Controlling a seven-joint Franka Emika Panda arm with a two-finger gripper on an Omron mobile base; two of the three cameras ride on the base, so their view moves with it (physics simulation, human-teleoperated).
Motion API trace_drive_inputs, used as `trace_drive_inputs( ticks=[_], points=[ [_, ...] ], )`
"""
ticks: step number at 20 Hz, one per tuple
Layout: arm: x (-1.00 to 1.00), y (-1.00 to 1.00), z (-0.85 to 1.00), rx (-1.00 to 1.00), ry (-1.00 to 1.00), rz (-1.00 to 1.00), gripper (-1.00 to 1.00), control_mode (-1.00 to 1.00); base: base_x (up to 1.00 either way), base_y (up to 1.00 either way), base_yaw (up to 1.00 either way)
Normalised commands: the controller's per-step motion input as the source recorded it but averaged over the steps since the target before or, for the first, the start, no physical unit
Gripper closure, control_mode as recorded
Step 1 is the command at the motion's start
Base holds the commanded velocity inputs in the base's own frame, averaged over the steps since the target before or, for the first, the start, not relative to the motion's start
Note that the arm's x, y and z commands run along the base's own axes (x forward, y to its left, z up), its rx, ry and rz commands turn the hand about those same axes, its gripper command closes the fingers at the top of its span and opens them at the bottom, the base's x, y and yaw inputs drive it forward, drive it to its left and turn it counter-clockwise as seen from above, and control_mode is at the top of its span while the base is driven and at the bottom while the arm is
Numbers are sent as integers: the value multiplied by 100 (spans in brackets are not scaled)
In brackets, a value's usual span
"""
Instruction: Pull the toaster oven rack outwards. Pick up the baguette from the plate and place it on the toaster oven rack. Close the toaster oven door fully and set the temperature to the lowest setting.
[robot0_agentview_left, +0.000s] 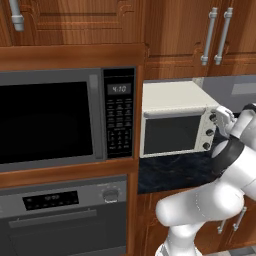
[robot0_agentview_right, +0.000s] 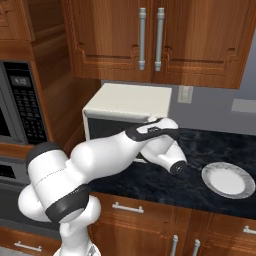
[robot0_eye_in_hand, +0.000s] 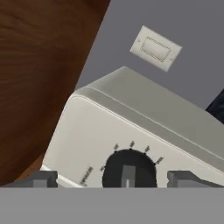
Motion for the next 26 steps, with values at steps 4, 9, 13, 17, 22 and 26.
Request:
trace_drive_inputs(
  ticks=[4,9,13,17,22,26],
  points=[
    [0,-2,15,-4,-2,0,-100,-100,0,0,0],
    [0,0,5,0,0,0,100,-100,0,0,0],
    [0,0,0,0,0,0,100,-100,0,0,0],
    [0,0,2,0,0,0,100,-100,0,0,0],
    [-1,-1,7,-22,-10,0,100,-100,0,0,0],
    [0,0,0,-53,0,0,100,-100,0,0,0]
  ],
)
